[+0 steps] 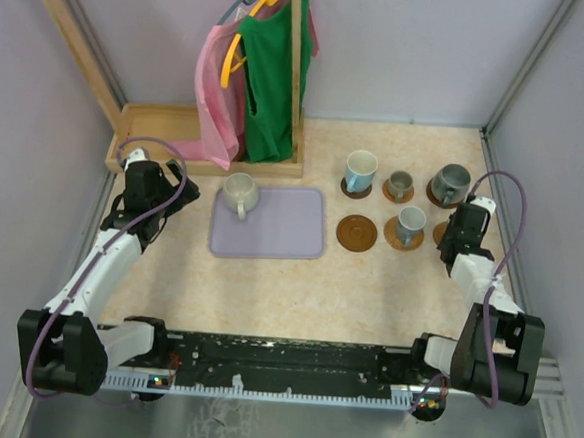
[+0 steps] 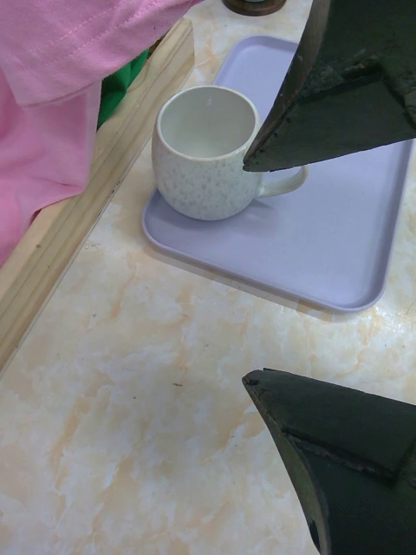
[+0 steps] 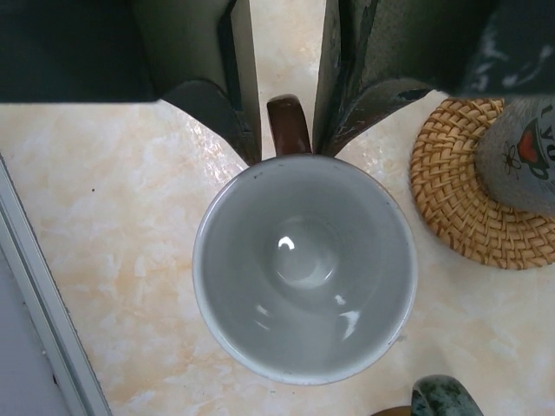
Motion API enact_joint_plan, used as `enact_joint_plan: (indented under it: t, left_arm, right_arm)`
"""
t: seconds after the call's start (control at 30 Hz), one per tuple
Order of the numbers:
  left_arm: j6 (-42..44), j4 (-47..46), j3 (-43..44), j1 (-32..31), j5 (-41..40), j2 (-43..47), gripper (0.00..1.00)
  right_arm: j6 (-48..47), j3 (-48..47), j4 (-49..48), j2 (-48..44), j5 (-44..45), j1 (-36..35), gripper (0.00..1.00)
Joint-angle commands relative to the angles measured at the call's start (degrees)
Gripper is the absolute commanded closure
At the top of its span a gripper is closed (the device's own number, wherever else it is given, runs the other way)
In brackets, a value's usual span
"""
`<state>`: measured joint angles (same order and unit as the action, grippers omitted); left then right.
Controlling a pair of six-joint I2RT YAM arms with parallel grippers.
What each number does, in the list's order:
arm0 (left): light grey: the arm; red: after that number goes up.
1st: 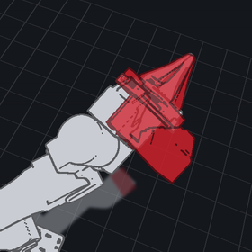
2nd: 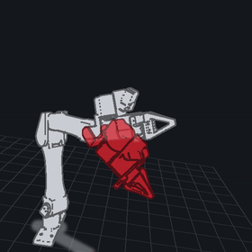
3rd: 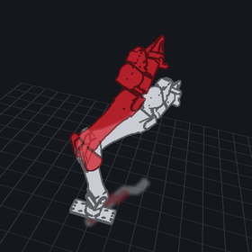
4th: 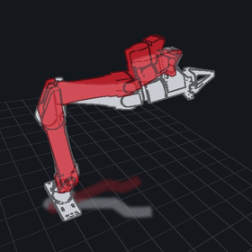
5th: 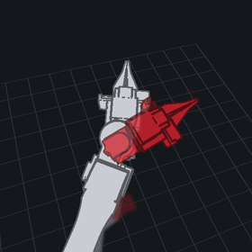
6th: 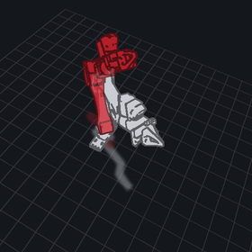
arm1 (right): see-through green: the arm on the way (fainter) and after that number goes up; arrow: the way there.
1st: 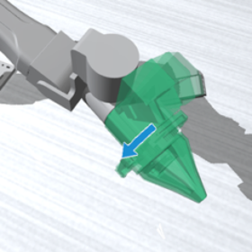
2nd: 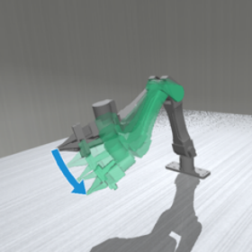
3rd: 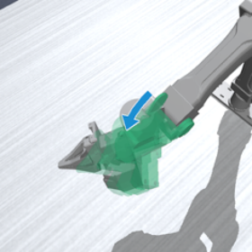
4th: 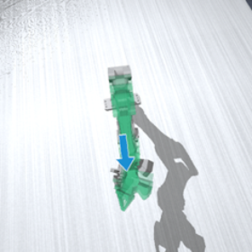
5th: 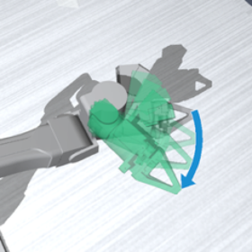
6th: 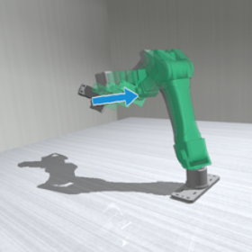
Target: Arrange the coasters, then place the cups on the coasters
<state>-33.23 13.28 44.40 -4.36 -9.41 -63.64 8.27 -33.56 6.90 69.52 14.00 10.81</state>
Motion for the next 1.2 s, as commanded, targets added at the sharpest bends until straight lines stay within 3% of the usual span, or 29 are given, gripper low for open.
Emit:
enact_joint_plan:
  t: [0.0,0.53,0.83,1.17]
  left_arm:
    - [-0.1,-1.4,-0.2,0.3,0.2,0.3,0.00]
    - [0.1,-1.3,-0.2,0.3,0.2,0.6,0.00]
    - [0.3,-1.3,-0.2,0.4,-0.3,0.1,0.00]
    - [0.9,-0.7,0.3,0.3,-1.0,-0.7,0.00]
  right_arm:
    - [0.7,-2.9,-1.0,-0.7,2.3,0.4,0.68]
    - [1.6,-3.8,1.0,-8.0,3.7,0.3,0.63]
    - [6.5,-7.5,6.8,-13.7,-1.7,-0.1,0.62]
    - [12.5,-13.0,11.6,-13.3,6.1,-18.1,0.64]
